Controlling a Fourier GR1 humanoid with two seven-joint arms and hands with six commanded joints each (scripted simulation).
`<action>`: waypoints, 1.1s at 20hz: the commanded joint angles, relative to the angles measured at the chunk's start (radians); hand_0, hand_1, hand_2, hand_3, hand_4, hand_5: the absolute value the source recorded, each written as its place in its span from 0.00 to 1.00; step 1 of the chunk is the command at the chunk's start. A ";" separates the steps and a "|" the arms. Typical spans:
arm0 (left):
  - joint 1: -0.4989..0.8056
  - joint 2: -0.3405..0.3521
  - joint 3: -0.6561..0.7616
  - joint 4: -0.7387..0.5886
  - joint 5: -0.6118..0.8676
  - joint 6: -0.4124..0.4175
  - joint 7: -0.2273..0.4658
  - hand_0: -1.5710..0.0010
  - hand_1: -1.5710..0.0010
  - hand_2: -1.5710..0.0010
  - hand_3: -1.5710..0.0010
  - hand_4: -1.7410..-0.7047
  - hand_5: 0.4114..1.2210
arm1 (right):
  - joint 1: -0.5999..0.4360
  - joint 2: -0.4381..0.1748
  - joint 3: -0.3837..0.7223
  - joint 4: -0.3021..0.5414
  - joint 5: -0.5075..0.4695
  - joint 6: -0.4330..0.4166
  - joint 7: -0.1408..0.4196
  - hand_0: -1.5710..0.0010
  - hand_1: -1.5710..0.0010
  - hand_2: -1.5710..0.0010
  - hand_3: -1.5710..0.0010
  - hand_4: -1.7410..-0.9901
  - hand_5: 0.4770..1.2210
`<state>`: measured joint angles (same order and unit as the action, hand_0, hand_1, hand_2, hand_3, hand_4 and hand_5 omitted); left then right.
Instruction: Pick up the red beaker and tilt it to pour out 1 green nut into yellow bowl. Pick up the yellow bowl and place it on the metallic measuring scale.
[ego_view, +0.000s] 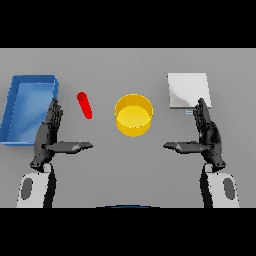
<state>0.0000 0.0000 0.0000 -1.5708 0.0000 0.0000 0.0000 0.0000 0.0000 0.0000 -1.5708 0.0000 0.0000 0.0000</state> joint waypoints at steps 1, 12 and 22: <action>-0.002 0.001 0.002 0.001 0.002 0.000 0.001 1.00 1.00 1.00 1.00 0.62 0.26 | -0.001 0.002 0.002 0.000 0.001 -0.002 0.000 1.00 1.00 1.00 1.00 0.82 0.25; 0.094 0.050 -0.076 -0.123 -0.126 0.016 0.000 1.00 1.00 1.00 1.00 0.62 0.25 | 0.103 -0.031 0.159 -0.112 0.293 -0.077 -0.112 1.00 1.00 1.00 1.00 0.83 0.25; -0.104 0.032 -0.062 0.127 -0.182 0.051 -0.029 1.00 1.00 1.00 1.00 0.57 0.28 | 0.092 -0.016 0.145 -0.115 0.251 -0.066 -0.107 1.00 1.00 1.00 1.00 0.74 0.24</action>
<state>-0.1047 0.0314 -0.0620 -1.4443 -0.1826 0.0510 -0.0230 0.0922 -0.0165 0.1452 -1.6854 0.2514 -0.0657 -0.1102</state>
